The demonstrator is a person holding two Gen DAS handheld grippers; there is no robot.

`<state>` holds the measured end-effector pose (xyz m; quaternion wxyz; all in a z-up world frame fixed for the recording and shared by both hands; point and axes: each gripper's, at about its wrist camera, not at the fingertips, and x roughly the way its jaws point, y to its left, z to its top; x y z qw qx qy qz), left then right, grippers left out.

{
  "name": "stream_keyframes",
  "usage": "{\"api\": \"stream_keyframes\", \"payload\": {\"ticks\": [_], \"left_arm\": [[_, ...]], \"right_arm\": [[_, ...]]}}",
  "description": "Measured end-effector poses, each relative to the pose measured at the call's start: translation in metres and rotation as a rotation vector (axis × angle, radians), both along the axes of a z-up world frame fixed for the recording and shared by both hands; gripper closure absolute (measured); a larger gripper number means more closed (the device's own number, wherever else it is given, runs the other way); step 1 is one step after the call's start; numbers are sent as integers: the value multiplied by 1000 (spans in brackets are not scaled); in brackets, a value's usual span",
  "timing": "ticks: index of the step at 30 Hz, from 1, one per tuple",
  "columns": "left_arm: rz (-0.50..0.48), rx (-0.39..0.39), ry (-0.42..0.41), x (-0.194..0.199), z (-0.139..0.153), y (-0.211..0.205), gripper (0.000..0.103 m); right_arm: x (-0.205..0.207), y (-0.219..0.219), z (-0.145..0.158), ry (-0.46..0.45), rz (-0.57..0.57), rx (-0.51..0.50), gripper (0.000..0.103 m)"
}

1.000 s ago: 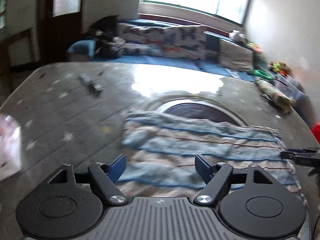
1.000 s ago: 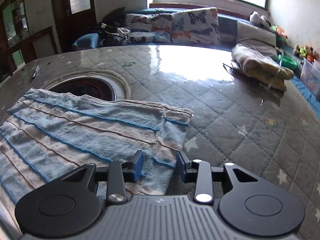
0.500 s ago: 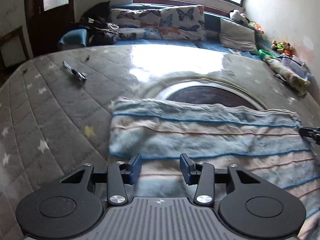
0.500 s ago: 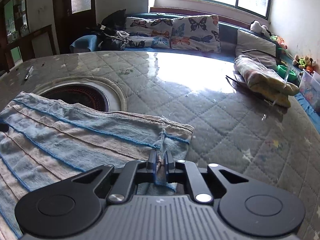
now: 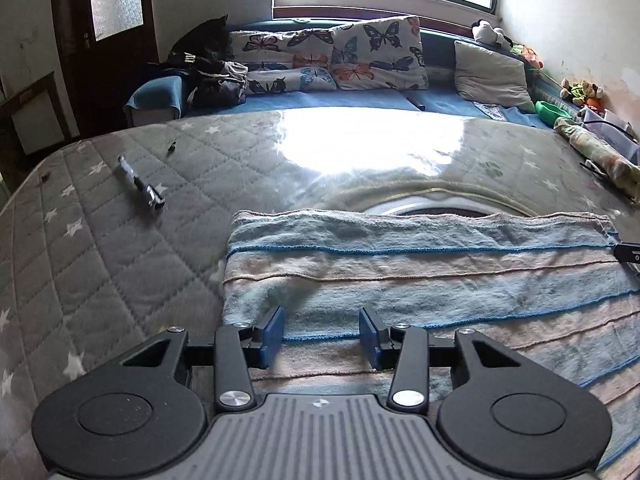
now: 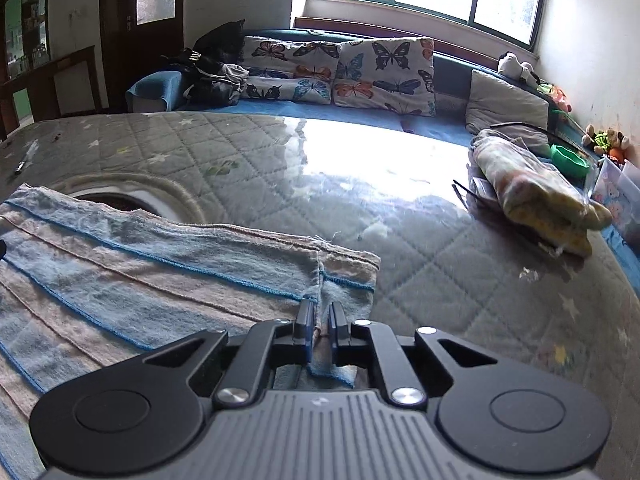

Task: Fold clothes

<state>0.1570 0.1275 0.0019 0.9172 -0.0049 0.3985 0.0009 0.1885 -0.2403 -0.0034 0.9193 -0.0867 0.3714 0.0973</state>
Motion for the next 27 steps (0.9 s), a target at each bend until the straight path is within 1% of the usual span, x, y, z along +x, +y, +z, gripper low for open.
{"api": "stream_keyframes", "payload": {"ticks": [6, 10, 13, 14, 16, 18, 19, 20, 21, 23, 26, 27], "left_arm": [[27, 13, -12, 17, 0, -3, 57], [42, 27, -15, 22, -1, -7, 57], [38, 34, -13, 20, 0, -13, 52], [33, 31, -17, 16, 2, -16, 50], [22, 25, -24, 9, 7, -22, 46], [10, 21, -47, -2, 18, -31, 37], [3, 19, -59, -9, 23, -35, 31], [-11, 13, -73, -18, 28, -41, 29], [-27, 8, -82, -26, 33, -46, 28], [-65, 3, -93, -46, 38, -59, 23], [-110, -15, -98, -78, 40, -75, 22], [-121, -32, -99, -89, 39, -80, 22]], "right_arm": [[29, 2, -3, -12, 14, -11, 95], [41, 4, -3, -14, 30, -19, 95], [41, 3, -2, -11, 49, -26, 93], [37, 3, -1, -12, 58, -30, 91], [27, 3, 4, -21, 73, -42, 90], [13, 5, 12, -24, 105, -42, 88], [6, 7, 16, -23, 119, -44, 85], [-3, 9, 19, -22, 137, -45, 82], [-16, 12, 24, -20, 164, -42, 81], [-42, 16, 31, -18, 209, -30, 74], [-80, 23, 39, -21, 268, -11, 73], [-93, 26, 41, -23, 289, -6, 73]]}}
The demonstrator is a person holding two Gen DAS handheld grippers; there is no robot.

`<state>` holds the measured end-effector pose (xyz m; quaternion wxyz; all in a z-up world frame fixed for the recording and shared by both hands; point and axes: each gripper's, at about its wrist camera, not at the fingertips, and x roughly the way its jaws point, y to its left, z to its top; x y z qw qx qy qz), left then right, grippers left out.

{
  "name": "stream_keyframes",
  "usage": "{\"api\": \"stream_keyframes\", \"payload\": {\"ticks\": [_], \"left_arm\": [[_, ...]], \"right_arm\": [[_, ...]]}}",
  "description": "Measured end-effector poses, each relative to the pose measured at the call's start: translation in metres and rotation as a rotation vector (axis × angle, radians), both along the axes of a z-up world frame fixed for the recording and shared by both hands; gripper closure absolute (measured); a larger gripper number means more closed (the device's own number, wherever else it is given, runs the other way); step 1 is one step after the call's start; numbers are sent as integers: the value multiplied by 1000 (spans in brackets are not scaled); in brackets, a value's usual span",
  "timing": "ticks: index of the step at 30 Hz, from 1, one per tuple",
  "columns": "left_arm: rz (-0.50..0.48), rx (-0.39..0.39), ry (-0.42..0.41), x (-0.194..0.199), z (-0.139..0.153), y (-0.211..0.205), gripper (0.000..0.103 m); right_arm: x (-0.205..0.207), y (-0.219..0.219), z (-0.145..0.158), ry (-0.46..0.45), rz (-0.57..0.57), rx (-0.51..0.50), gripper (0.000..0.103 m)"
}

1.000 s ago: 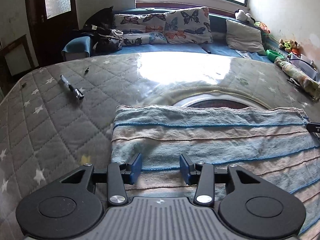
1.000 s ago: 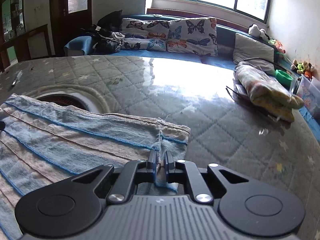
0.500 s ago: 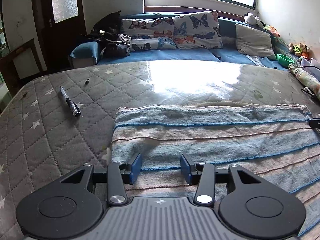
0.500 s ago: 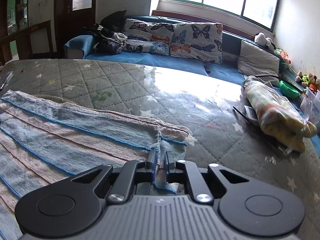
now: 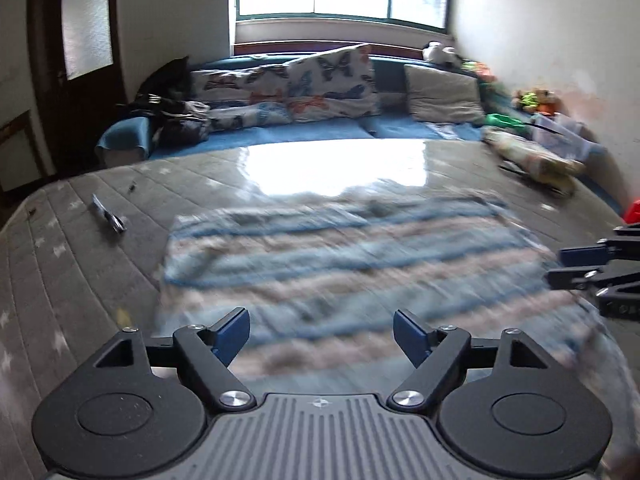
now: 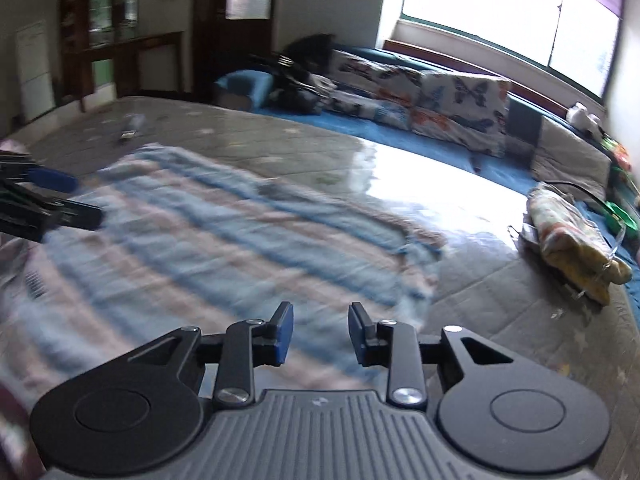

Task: Fold clothes

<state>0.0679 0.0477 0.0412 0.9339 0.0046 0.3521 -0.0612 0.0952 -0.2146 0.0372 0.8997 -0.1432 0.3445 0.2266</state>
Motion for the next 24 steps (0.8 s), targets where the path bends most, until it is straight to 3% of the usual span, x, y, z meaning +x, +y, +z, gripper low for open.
{"api": "stream_keyframes", "payload": {"ticks": [11, 20, 24], "left_arm": [[-44, -83, 5, -77, -21, -29, 22], [-32, -77, 34, -88, -42, -35, 22], [-29, -80, 26, -90, -42, -35, 21]], "right_arm": [[-95, 31, -15, -13, 166, -10, 73], [-109, 25, -30, -18, 118, -82, 69], [-116, 6, -30, -66, 64, -171, 68]]}}
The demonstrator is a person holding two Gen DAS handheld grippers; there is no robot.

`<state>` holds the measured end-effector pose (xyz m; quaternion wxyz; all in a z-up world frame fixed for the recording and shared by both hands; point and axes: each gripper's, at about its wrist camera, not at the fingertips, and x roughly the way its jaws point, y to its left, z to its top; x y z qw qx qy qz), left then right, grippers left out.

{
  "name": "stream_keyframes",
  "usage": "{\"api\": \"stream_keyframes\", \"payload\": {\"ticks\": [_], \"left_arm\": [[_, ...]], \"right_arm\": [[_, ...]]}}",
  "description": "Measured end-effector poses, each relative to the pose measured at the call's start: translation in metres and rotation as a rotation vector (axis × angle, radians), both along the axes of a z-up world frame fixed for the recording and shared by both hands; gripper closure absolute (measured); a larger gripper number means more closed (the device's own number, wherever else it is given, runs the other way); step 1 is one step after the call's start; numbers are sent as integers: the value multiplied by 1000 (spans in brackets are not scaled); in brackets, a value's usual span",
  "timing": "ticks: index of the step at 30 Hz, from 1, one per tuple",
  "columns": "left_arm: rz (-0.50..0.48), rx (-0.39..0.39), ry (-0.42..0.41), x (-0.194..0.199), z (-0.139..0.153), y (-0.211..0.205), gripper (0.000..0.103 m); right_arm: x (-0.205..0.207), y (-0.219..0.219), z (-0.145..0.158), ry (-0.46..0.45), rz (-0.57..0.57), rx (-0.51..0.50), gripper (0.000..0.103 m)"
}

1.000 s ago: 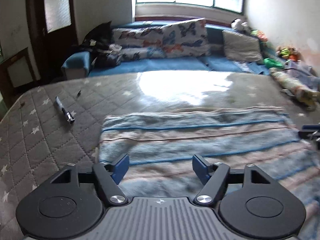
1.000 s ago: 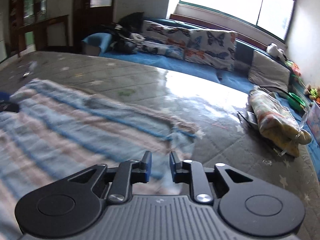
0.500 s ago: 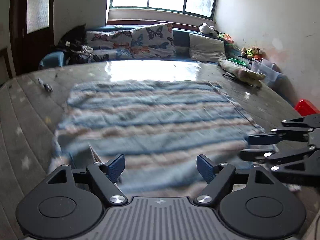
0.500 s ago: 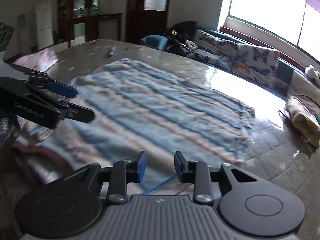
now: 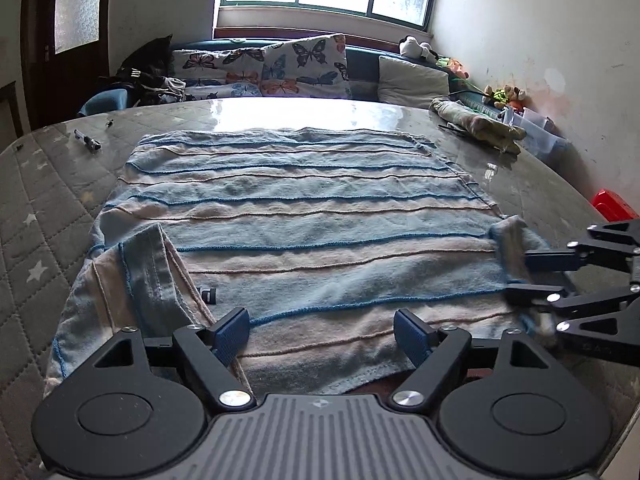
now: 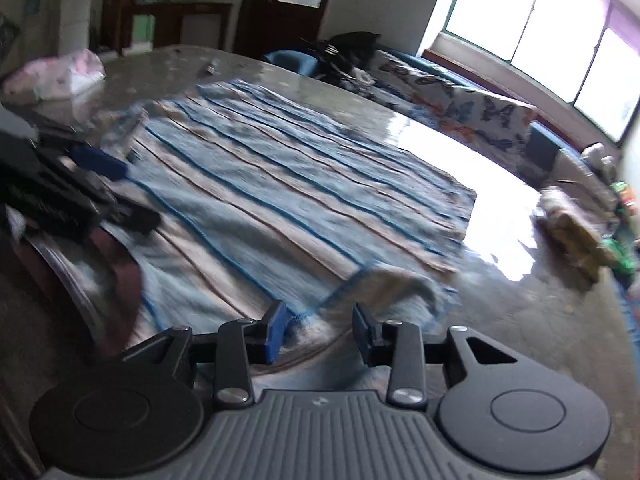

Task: Fold clothes

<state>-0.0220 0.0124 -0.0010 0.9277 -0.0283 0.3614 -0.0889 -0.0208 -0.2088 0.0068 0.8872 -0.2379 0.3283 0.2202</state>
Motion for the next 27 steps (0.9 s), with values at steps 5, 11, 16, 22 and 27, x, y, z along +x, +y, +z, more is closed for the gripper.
{"api": "stream_keyframes", "payload": {"ticks": [5, 11, 16, 22, 27], "left_arm": [[-6, 17, -11, -1, -2, -2, 20], [1, 20, -13, -1, -2, -5, 18], [10, 20, -11, -3, -2, -4, 18], [22, 23, -15, -8, -2, -4, 17], [34, 27, -15, -9, -1, -4, 17]], "right_arm": [[-8, -28, -2, -66, -71, -87, 68], [-6, -61, 5, -80, -170, -50, 62], [-4, -82, 21, -120, -284, -11, 62], [-16, -72, 43, -171, -228, 96, 61], [-18, -40, 33, -61, -73, 166, 61]]}}
